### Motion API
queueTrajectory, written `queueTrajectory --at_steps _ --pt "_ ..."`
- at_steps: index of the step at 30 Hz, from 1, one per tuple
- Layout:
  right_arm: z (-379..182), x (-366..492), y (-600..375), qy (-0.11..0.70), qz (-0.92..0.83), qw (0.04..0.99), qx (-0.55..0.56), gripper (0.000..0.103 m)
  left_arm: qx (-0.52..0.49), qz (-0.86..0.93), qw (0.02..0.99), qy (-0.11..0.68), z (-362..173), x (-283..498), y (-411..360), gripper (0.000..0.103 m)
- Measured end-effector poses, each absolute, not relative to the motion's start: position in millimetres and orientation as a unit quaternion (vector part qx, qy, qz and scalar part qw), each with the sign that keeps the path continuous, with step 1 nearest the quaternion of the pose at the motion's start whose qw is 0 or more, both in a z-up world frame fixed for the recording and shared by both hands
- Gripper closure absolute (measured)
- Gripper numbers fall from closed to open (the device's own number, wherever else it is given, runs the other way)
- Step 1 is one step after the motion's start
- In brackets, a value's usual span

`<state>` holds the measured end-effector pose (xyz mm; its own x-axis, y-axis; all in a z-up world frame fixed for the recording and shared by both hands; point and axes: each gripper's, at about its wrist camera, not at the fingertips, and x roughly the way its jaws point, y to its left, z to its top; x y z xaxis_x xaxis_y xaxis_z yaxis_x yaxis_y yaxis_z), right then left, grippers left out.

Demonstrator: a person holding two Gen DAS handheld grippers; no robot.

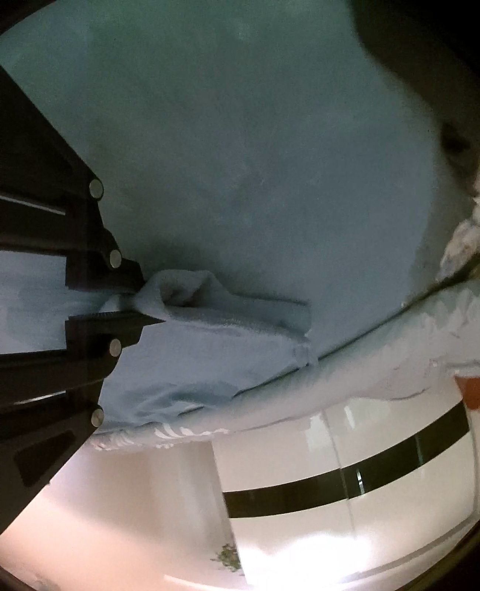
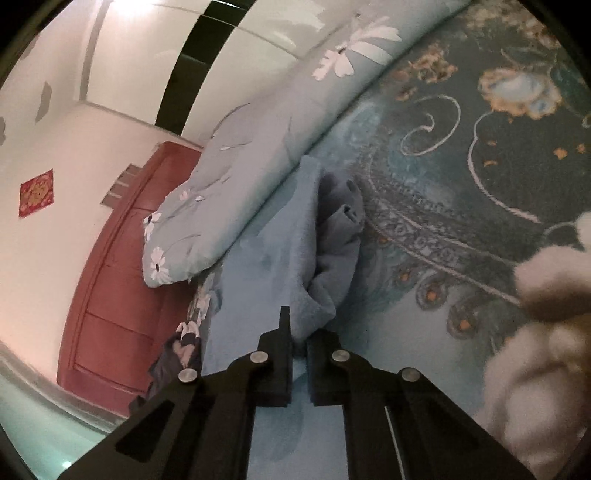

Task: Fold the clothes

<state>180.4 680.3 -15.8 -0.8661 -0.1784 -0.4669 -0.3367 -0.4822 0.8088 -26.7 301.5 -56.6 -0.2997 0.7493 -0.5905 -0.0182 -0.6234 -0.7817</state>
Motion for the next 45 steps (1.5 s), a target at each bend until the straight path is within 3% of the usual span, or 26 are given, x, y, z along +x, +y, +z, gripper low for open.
queueTrajectory --at_steps 11,27,29,31,32,34,35,45 --pt "-10 255 635 0.504 0.817 0.04 -0.277 0.098 -0.508 0.762 0.266 -0.301 -36 32 232 0.101" --pt "-15 294 617 0.521 0.797 0.068 -0.299 0.097 -0.535 0.707 0.319 -0.334 -58 56 204 0.099" --pt "-19 293 616 0.527 0.792 0.069 -0.3 0.097 -0.538 0.704 0.323 -0.332 -60 56 200 0.089" --pt "-24 290 617 0.535 0.786 0.073 -0.301 0.097 -0.54 0.704 0.318 -0.334 -63 55 201 0.053" --pt "-27 291 618 0.538 0.783 0.081 -0.3 0.093 -0.539 0.706 0.314 -0.336 -65 54 203 0.048" --pt "-33 291 619 0.544 0.779 0.089 -0.299 0.064 -0.537 0.703 0.319 -0.34 -67 50 207 0.045" --pt "-35 290 620 0.545 0.78 0.088 -0.294 0.06 -0.537 0.701 0.323 -0.339 -69 47 212 0.044" --pt "-44 263 631 0.56 0.788 0.076 -0.246 0.056 -0.539 0.705 0.324 -0.328 -76 6 261 0.043"
